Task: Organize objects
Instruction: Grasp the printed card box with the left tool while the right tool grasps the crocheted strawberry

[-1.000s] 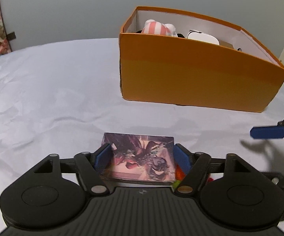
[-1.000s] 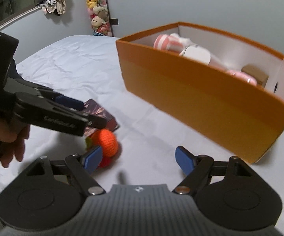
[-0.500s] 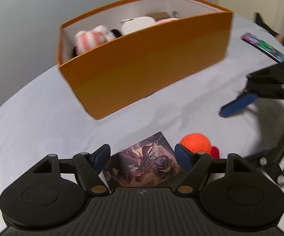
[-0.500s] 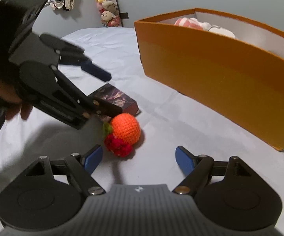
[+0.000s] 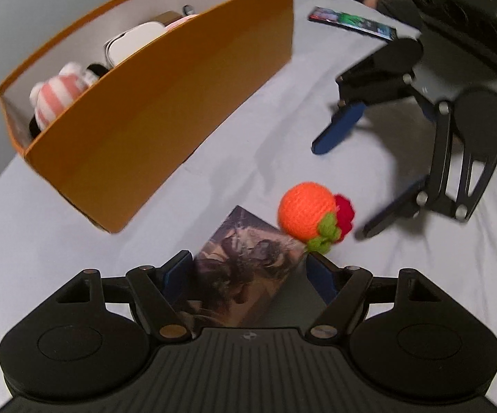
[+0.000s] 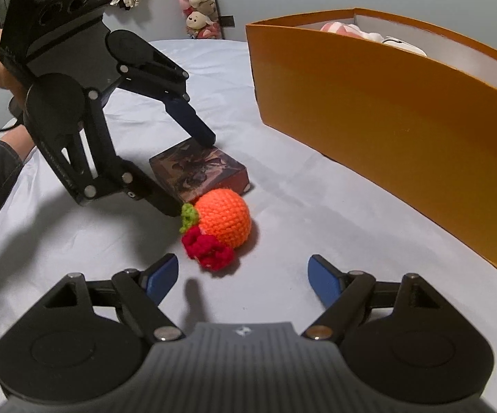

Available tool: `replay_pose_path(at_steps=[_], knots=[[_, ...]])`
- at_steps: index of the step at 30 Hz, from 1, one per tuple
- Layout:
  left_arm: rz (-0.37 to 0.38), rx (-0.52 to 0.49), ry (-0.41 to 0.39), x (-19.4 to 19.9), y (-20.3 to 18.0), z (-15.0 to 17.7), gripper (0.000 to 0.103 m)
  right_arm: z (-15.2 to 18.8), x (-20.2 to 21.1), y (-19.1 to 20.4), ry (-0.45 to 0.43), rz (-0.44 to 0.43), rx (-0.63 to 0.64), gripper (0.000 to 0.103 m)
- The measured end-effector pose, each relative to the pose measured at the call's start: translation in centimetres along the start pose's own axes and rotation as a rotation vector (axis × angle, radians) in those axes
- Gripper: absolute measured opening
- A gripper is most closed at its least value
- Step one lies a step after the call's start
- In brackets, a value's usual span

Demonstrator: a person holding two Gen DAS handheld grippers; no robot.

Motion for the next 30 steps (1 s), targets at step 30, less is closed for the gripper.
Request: replay_pose_path(at_steps=[30], knots=[[-0.529,0.611,-0.050,3.6,-5.0,4.3,0.070,-1.9,-1.7,1.6,-0.002,0.014,0.105,0.049]])
Point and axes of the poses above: each gripper's, at about its wrist camera, not at the fingertips, and x roughly against the way its jaws point, y to its left, z to its underside, the point moved 4 cm from there along -x, roughly the way its jaws point, and after that the axes turned 15 degrees about -y, right-handed, at the moved point
